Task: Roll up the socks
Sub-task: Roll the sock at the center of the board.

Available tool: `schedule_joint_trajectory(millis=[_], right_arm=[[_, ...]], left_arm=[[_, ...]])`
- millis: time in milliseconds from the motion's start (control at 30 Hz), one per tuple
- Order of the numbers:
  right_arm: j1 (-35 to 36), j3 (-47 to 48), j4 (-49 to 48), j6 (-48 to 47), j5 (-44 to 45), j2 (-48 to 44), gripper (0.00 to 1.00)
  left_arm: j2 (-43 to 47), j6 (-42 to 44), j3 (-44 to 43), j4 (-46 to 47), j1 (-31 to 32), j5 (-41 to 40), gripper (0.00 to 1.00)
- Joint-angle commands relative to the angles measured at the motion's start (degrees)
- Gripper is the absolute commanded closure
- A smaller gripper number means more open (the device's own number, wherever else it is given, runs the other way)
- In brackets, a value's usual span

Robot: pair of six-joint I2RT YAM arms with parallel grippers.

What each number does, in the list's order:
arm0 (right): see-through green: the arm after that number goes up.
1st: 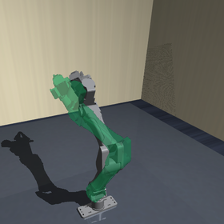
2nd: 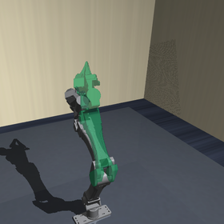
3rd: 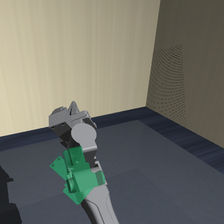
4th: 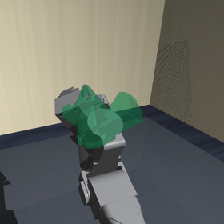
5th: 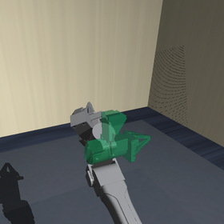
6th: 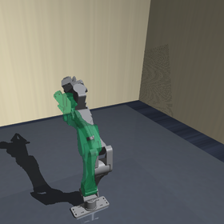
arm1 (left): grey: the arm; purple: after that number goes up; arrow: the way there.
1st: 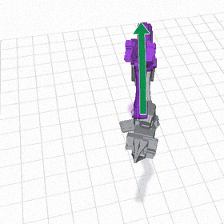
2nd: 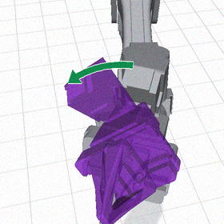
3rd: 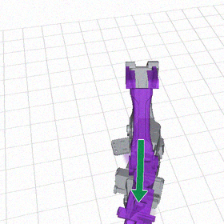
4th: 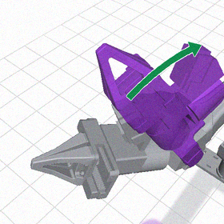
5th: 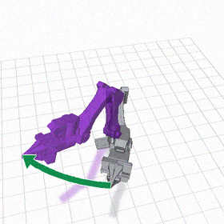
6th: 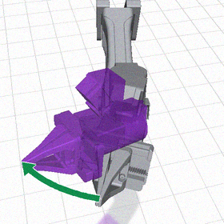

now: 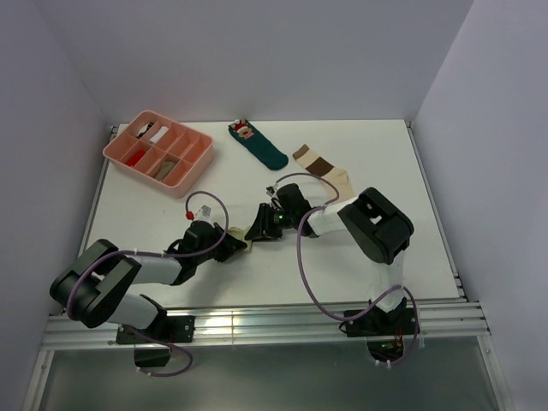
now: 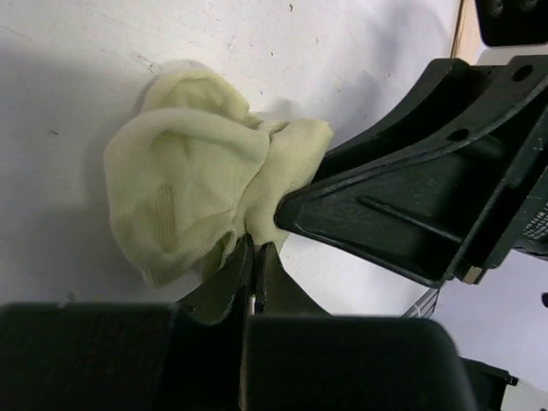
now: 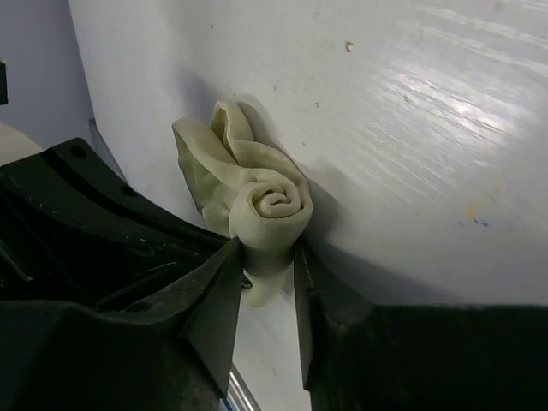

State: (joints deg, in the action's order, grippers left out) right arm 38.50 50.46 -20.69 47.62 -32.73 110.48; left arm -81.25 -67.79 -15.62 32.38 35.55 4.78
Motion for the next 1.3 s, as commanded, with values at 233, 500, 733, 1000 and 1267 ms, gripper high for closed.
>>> schedule_joint_trajectory(millis=[233,500,733,1000,1267], right_arm=[[-0.4,-0.8,-3.0,-2.2,0.5,2.6,1.00],[-4.3,-2.9,6.3,-4.7,10.1,-3.9,1.00],[-4.9,-3.3,15.8,-2.6,20.1,-9.0,1.00],[-4.9,4.6,30.6,-2.2,24.7,-7.9,1.00],[-4.6,12.3,41.2,-2.8,25.0,-5.1,1.00]], left_arm=[[-3.7,5.1,-1.9,-7.7,-2.0,1.9,0.99],[-11.5,14.5,-13.8,-13.6,-2.0,2.7,0.87],[-15.7,20.8,-21.9,-15.1,-1.9,4.0,0.61],[-2.3,30.4,-21.3,-20.3,3.4,-13.8,0.39],[-2.8,41.8,-22.5,-18.6,19.7,-32.2,0.40]])
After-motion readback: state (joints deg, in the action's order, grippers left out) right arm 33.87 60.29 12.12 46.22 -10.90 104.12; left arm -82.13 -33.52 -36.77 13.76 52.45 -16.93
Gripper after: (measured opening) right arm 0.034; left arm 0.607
